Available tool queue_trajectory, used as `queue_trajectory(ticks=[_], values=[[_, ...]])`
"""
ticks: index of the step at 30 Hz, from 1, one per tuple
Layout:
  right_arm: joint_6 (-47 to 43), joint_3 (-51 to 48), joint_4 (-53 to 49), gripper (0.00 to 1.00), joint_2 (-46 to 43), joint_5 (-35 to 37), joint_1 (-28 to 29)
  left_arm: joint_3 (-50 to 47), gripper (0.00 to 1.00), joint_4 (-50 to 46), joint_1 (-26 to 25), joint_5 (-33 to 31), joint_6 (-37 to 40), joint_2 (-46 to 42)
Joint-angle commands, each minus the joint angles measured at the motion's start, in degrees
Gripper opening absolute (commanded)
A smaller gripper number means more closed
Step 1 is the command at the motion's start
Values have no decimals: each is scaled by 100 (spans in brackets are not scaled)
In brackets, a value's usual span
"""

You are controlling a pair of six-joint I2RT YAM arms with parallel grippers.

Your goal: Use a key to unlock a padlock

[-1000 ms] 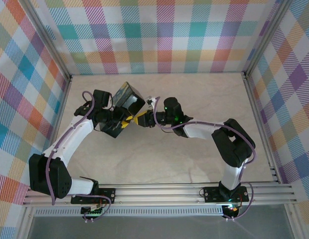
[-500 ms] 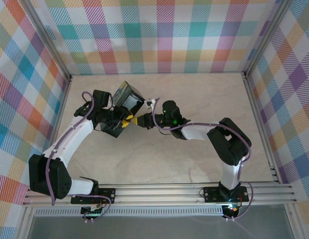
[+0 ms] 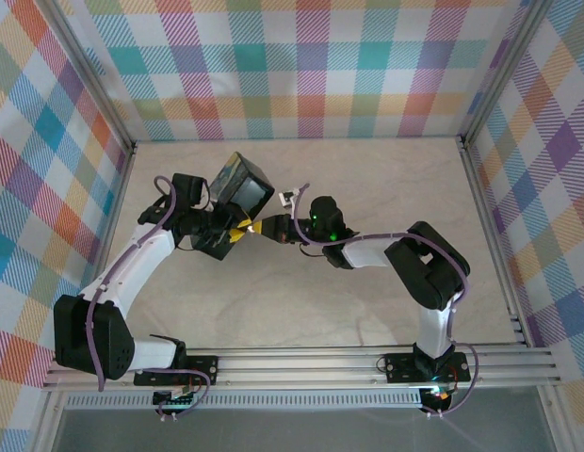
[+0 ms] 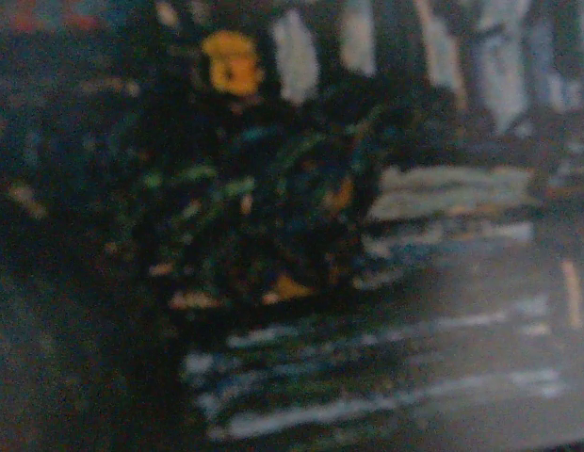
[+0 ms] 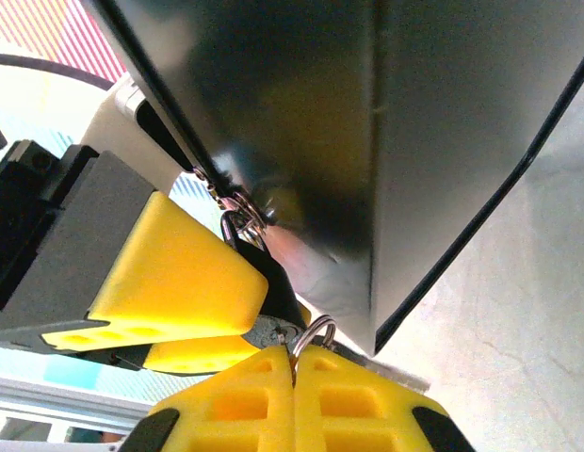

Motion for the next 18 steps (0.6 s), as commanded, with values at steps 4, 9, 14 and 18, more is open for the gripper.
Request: queue_trajectory(ticks=[4, 9, 14, 18], values=[[1734, 114, 320, 0, -197, -332, 284, 147, 16, 565, 9, 543, 763, -43], [2831, -43, 1107, 0, 23, -47, 353, 87, 16, 760, 9, 778, 1292, 35], [2194, 23, -24, 4, -287, 24, 446, 59, 16, 603, 27, 601, 1356, 154], [1549, -220, -946, 13, -545, 277, 411, 73, 16, 394, 27, 342, 1388, 232]])
